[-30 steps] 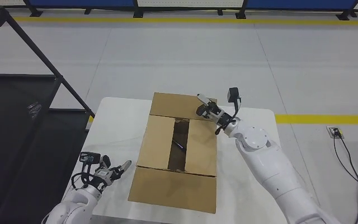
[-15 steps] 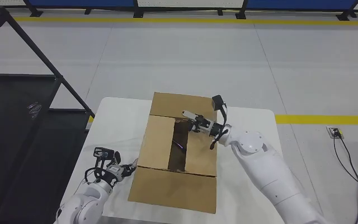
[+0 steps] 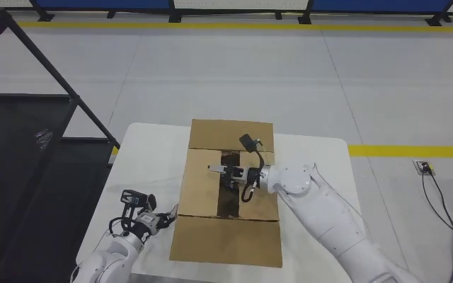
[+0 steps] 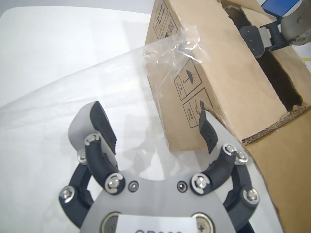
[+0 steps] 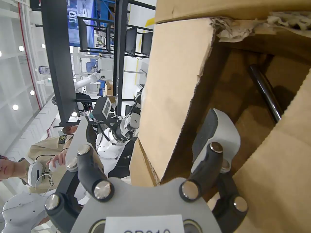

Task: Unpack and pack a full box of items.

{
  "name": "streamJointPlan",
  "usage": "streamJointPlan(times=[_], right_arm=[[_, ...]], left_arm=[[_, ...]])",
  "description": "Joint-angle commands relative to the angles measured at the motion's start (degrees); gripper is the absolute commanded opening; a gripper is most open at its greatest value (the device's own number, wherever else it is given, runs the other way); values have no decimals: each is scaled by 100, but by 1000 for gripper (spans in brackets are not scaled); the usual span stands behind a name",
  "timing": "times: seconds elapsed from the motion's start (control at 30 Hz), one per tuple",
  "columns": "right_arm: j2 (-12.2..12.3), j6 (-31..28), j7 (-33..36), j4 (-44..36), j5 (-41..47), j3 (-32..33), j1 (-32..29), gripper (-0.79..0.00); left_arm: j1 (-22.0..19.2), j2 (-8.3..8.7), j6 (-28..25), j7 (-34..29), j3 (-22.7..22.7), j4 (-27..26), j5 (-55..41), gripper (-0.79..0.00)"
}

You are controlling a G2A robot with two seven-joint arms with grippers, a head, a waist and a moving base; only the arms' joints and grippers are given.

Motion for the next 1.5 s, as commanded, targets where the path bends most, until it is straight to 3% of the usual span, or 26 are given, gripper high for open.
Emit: streamJointPlan(times=[0.0, 0.23, 0.47, 0.7, 0.93, 1.23, 1.47], right_arm=[[-56, 7, -9, 132, 40, -65, 46, 0], [-271, -327, 211, 557, 950, -59, 106, 0], [-461, -644, 718, 1086, 1871, 69, 377, 0], [-647, -839, 698, 1111, 2089, -2, 546, 0], [-855, -978, 425, 932, 2012, -212, 610, 0], [-1114, -1370, 240, 1017, 2224, -330, 623, 0], [-1260, -1612, 829, 1240, 2537, -338, 679, 0]], left_arm=[[72, 5, 13, 60, -90, -22, -69, 0], [368, 34, -342, 287, -446, -202, -449, 0], [849, 82, -1170, 522, -843, -710, -836, 0], [1163, 133, -1566, 147, -925, -1334, -473, 0], [1037, 105, -1071, 151, -640, -1551, -8, 0], [667, 56, -562, 60, -445, -1401, -453, 0], [599, 44, -312, 151, -631, -1326, -812, 0]])
